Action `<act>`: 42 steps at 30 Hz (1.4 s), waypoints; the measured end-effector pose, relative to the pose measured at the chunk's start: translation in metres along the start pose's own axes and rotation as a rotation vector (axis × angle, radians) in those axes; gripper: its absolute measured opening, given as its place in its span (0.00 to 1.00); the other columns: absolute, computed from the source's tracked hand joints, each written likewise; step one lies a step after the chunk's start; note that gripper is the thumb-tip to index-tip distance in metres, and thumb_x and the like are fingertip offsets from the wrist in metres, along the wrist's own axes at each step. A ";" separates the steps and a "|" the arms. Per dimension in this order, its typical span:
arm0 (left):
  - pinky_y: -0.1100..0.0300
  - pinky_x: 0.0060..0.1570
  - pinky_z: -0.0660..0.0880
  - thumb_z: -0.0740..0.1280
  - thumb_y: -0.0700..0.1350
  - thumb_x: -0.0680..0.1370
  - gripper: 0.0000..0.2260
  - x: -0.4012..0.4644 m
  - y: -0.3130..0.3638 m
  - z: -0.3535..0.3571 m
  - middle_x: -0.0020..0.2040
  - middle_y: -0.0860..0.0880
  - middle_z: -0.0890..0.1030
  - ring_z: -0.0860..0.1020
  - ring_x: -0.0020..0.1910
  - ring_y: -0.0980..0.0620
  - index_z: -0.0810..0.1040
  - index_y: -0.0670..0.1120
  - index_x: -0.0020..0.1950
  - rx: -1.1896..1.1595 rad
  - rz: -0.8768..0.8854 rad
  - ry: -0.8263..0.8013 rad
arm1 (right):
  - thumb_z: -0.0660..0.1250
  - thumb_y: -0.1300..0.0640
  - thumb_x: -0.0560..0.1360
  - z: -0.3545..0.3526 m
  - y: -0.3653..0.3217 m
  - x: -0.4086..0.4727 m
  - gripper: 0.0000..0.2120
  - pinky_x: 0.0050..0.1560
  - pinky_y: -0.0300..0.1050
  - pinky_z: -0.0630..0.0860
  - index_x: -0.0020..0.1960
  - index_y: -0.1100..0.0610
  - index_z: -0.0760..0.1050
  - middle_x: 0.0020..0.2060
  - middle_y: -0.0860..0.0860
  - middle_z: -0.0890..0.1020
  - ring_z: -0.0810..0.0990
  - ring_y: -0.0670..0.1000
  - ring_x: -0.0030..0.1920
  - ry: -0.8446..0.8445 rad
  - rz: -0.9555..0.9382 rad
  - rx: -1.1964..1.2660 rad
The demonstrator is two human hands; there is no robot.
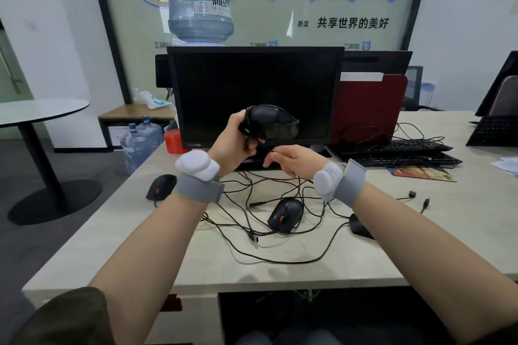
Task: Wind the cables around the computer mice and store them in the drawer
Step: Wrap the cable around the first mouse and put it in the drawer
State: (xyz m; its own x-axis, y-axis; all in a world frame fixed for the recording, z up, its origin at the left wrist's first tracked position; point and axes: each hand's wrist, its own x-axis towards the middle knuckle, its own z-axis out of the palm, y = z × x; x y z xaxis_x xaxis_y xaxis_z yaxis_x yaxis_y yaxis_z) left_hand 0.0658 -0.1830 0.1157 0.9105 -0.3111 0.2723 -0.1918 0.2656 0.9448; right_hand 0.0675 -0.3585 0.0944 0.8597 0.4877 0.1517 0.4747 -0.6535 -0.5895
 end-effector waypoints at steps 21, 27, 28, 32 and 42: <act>0.67 0.44 0.73 0.67 0.53 0.75 0.21 0.001 -0.048 -0.018 0.50 0.53 0.76 0.78 0.43 0.56 0.69 0.46 0.65 0.963 0.082 0.275 | 0.54 0.62 0.80 -0.019 -0.030 0.001 0.08 0.25 0.35 0.68 0.47 0.60 0.70 0.32 0.52 0.74 0.68 0.43 0.21 0.141 0.146 0.517; 0.66 0.32 0.74 0.59 0.55 0.79 0.16 0.008 -0.037 -0.021 0.34 0.47 0.76 0.74 0.30 0.56 0.76 0.45 0.39 0.237 -0.040 0.423 | 0.48 0.62 0.82 0.014 -0.029 -0.008 0.12 0.30 0.37 0.71 0.57 0.57 0.70 0.29 0.52 0.69 0.70 0.47 0.26 -0.056 0.021 0.530; 0.63 0.35 0.75 0.59 0.56 0.79 0.17 0.005 -0.033 -0.021 0.33 0.48 0.77 0.74 0.31 0.55 0.77 0.45 0.41 0.085 -0.072 0.403 | 0.48 0.62 0.82 0.018 -0.025 -0.009 0.13 0.32 0.38 0.70 0.58 0.55 0.69 0.29 0.52 0.68 0.69 0.49 0.28 -0.076 -0.009 0.446; 0.64 0.34 0.68 0.53 0.61 0.79 0.20 -0.001 -0.019 -0.020 0.37 0.51 0.79 0.67 0.26 0.58 0.77 0.48 0.50 -0.273 -0.084 0.177 | 0.52 0.57 0.82 0.022 -0.010 -0.012 0.13 0.33 0.37 0.72 0.56 0.56 0.74 0.27 0.51 0.69 0.70 0.47 0.26 -0.205 0.019 0.209; 0.63 0.33 0.62 0.48 0.56 0.82 0.17 -0.019 -0.016 -0.012 0.34 0.49 0.75 0.62 0.25 0.57 0.73 0.49 0.48 0.171 -0.272 -0.186 | 0.64 0.54 0.73 -0.026 0.011 0.002 0.11 0.39 0.44 0.71 0.34 0.57 0.76 0.31 0.53 0.76 0.73 0.52 0.35 0.183 0.341 -0.204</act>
State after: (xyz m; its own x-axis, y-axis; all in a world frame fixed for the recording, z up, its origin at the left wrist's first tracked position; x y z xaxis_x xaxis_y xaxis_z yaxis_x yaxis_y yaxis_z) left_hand 0.0562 -0.1707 0.0930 0.8574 -0.5142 0.0207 -0.0247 -0.0010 0.9997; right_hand 0.0791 -0.3798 0.1086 0.9842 0.1258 0.1248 0.1700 -0.8693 -0.4642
